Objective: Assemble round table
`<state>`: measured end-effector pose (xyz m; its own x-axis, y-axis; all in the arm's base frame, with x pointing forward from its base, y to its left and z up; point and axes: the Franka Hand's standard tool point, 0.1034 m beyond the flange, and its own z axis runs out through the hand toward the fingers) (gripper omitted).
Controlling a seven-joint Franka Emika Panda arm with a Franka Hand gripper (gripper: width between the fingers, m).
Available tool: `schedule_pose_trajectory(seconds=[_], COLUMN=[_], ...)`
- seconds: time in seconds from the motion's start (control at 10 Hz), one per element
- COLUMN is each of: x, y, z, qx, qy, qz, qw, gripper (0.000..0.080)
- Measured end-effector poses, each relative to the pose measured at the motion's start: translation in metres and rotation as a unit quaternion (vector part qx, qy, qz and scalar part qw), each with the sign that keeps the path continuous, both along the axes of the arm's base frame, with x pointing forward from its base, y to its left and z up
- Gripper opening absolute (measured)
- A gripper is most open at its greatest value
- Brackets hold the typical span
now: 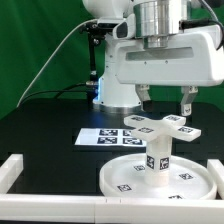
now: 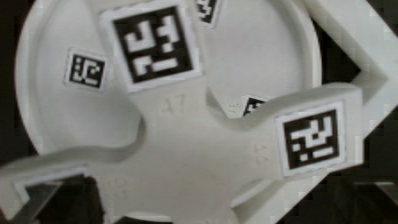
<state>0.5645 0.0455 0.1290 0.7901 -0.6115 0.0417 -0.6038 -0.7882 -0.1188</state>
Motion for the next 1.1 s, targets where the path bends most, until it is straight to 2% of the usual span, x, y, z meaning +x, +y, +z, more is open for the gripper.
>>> schedule_pose_trajectory(seconds=[0.1, 0.5, 0.6, 0.7, 0.9, 1.1], x=[-0.002, -0.0013, -0.0001, 0.0046, 0.0038, 0.0042], y=[0.0048, 0.0015, -0.0033, -0.0045, -0.0042, -0.0027], z=[-0.0012, -0.0012, -0.0018, -0.0016, -0.0029, -0.0086], qx=[-0.007, -0.02, -0.03, -0.036, -0.036, -0.033], qy=[0.004, -0.005, 0.005, 0.002, 0.002, 0.012], qz=[0.078, 0.197, 0.298, 0.332, 0.331, 0.297], qw=[0.997, 0.98, 0.954, 0.943, 0.943, 0.954], gripper=[0.0648, 0.0648, 0.0648, 0.0648, 0.0648, 0.0648])
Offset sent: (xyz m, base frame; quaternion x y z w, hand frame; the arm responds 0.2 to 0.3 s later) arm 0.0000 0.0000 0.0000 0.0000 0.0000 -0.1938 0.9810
